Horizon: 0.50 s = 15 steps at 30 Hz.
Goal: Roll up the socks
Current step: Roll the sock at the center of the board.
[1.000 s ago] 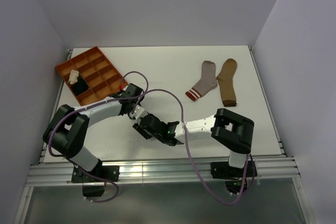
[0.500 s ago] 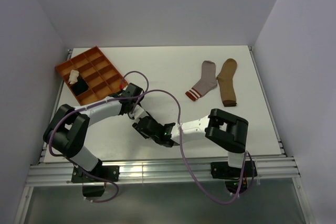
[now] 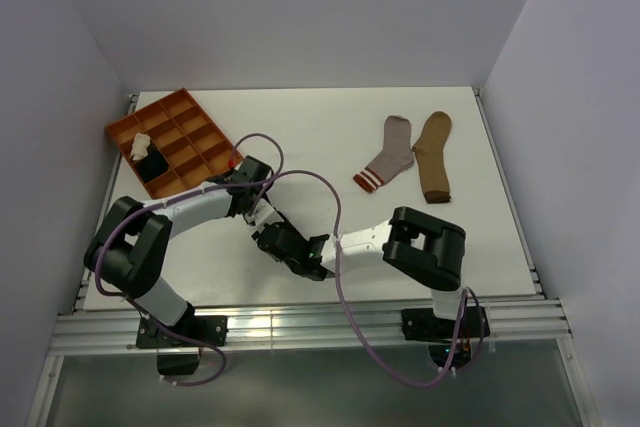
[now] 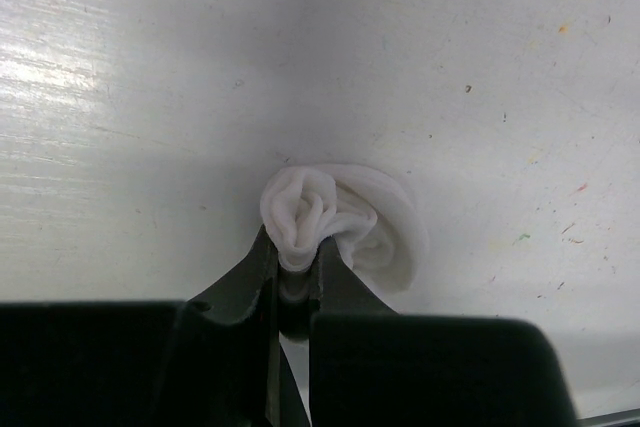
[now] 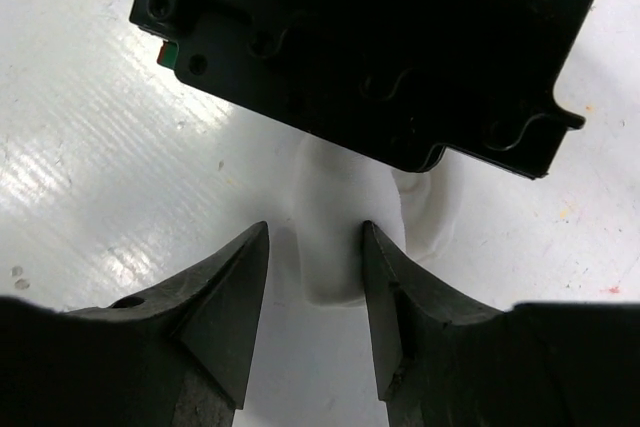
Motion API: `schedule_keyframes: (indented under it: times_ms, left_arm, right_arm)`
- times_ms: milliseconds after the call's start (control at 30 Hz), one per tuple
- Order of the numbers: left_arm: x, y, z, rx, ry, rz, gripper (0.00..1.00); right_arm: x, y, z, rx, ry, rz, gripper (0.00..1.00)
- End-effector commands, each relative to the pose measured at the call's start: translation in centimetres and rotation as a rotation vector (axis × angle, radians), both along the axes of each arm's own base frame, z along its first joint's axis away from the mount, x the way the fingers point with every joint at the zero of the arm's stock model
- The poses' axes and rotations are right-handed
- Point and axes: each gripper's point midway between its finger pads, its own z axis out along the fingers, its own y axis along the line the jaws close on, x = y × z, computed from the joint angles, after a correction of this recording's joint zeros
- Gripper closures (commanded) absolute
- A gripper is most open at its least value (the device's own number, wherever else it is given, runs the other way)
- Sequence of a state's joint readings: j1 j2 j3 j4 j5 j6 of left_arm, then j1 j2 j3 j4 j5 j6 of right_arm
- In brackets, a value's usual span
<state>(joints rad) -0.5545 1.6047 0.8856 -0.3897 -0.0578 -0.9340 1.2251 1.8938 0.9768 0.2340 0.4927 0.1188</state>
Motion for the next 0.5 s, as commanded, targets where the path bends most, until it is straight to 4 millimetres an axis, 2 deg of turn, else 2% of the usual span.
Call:
schedule_keyframes:
  times_ms: [0, 200, 233, 267, 333, 400, 433, 467]
  left_arm:
    - [-3.7, 1.8, -2.5, 0.111, 0.141, -0.075, 1.00]
    - [-3.7, 1.4, -2.5, 0.098, 0.144, -0.098, 1.00]
    - [-3.7, 1.3, -2.4, 0.096, 0.145, -0.102, 1.00]
    - [-3.6, 1.2, -2.4, 0.095, 0.143, -0.105, 1.00]
    - [-3.4, 1.2, -2.2, 0.096, 0.133, -0.104, 1.00]
    - [-3.0, 1.2, -1.8, 0.092, 0.109, -0.099, 0.93]
    - [-2.8, 1.3, -1.6, 0.097, 0.095, -0.094, 0.89]
    - [-2.5, 1.2, -1.4, 0.094, 0.084, -0.089, 0.76]
  right_arm:
    - [-0.2, -6.0, -6.9, -0.232, 0.126, -0.085, 0.51]
    - [-0.1, -7.4, -8.8, -0.284, 0.176, -0.115, 0.69]
    - [0.0, -7.8, -9.1, -0.298, 0.190, -0.122, 0.74]
    - [0.0, -7.7, -9.3, -0.297, 0.199, -0.120, 0.87]
    - [-0.5, -8.0, -9.7, -0.301, 0.247, -0.112, 1.00]
    - [-1.2, -8.2, -9.9, -0.287, 0.293, -0.088, 1.00]
    - [-2.0, -7.7, -9.7, -0.258, 0.349, -0.054, 1.00]
    - [-2.0, -7.7, -9.4, -0.239, 0.377, -0.053, 1.00]
